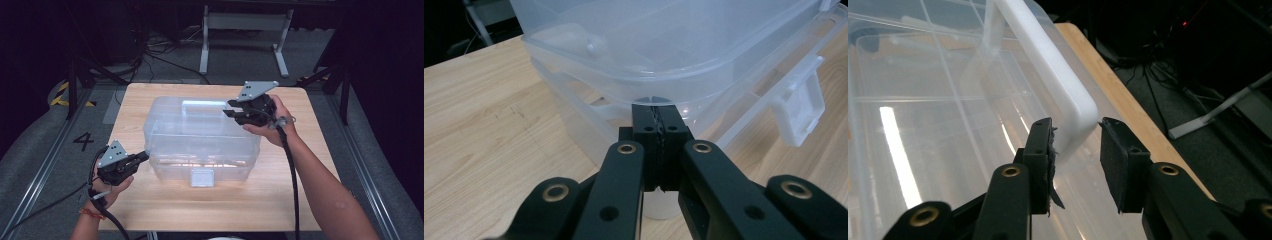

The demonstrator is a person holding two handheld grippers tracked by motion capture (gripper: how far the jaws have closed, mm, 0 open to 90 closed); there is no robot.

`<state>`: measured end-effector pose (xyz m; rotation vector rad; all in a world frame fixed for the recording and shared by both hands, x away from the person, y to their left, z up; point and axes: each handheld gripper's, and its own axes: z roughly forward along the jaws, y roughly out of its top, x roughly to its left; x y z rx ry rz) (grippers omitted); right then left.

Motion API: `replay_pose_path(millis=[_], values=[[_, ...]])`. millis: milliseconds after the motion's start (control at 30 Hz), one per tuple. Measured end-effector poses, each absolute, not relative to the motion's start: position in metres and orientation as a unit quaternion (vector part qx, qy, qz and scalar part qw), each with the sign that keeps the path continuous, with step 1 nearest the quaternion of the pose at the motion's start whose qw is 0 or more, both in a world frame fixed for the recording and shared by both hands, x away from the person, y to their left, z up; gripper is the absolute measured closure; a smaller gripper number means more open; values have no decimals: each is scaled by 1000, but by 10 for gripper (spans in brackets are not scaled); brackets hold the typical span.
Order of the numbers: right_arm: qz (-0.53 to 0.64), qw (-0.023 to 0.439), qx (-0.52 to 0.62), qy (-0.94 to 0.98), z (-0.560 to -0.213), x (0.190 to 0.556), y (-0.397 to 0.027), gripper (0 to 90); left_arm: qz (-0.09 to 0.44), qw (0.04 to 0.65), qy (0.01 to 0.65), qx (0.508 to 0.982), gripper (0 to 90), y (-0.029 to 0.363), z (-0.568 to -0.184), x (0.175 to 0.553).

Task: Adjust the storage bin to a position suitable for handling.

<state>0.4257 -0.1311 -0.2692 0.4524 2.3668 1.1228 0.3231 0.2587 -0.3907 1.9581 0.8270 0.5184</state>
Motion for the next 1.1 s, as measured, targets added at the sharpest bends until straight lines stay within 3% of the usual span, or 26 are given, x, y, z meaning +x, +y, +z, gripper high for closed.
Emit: replay_pose_path(millis=[333, 400, 667, 1100], values=[[447, 264, 195, 832, -270, 407, -182, 553, 210, 465, 335, 793, 893, 259, -388, 324], [466, 270, 219, 814, -274, 401, -210, 513, 213, 462, 332, 794, 893, 258, -387, 325], [475, 271, 247, 800, -299, 393, -249, 451, 220, 465, 326, 793, 893, 253, -380, 328], [452, 236, 227, 830, -359, 391, -246, 404, 229, 475, 322, 786, 893, 254, -369, 334]])
